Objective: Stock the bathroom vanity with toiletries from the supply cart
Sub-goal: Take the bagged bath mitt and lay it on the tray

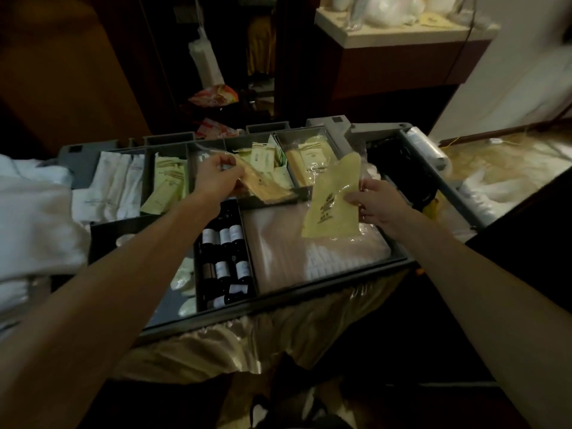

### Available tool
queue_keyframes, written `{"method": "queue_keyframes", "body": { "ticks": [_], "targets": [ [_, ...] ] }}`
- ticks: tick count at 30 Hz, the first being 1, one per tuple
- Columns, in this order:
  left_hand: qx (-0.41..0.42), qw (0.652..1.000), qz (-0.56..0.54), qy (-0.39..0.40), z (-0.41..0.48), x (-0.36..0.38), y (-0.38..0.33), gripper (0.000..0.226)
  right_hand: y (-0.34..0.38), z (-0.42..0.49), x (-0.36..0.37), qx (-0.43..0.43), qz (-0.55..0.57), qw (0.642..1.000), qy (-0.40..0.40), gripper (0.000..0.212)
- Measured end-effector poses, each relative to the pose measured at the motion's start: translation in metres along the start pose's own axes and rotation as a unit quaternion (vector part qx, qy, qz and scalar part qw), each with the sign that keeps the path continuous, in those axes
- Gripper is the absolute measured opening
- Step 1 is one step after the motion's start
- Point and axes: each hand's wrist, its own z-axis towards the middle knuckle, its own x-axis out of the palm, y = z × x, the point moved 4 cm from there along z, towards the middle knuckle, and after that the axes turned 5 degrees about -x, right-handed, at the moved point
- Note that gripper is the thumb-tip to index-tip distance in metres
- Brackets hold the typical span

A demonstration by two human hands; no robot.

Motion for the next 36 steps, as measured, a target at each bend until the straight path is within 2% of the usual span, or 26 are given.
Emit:
{"method": "queue_keyframes", "body": {
  "ticks": [2,10,15,22,26,30,36],
  "targets": [
    [0.006,1.000,-0.005,0.017,-0.018,-0.002,0.003,0.006,0.002,-0.019,-0.004,-0.007,0.000,1.000,0.002,0.019],
    [-0.006,0.999,0.028,0.026,-0.120,-0.026,0.014,0.007,-0.003,-0.097,-0.017,-0.053,-0.006,0.998,0.025,0.026],
    [-0.006,0.996,0.050,0.076,-0.210,-0.037,0.050,0.024,-0.042,-0.163,-0.026,-0.054,0.005,0.997,0.050,0.025],
    [-0.032,0.990,0.067,0.116,-0.326,-0.023,0.100,0.024,-0.103,-0.272,-0.063,-0.041,-0.033,0.997,0.050,0.015],
    [-0.037,0.984,0.100,0.140,-0.368,-0.001,0.116,0.031,-0.134,-0.326,-0.099,-0.004,-0.039,0.998,0.044,0.022],
    [-0.033,0.970,0.142,0.194,-0.407,0.030,0.128,0.028,-0.161,-0.385,-0.137,0.010,-0.011,1.000,0.001,0.028],
    [-0.011,0.921,0.211,0.329,-0.463,0.084,0.154,0.028,-0.214,-0.503,-0.177,0.047,0.026,0.990,-0.130,0.012]
  ]
}}
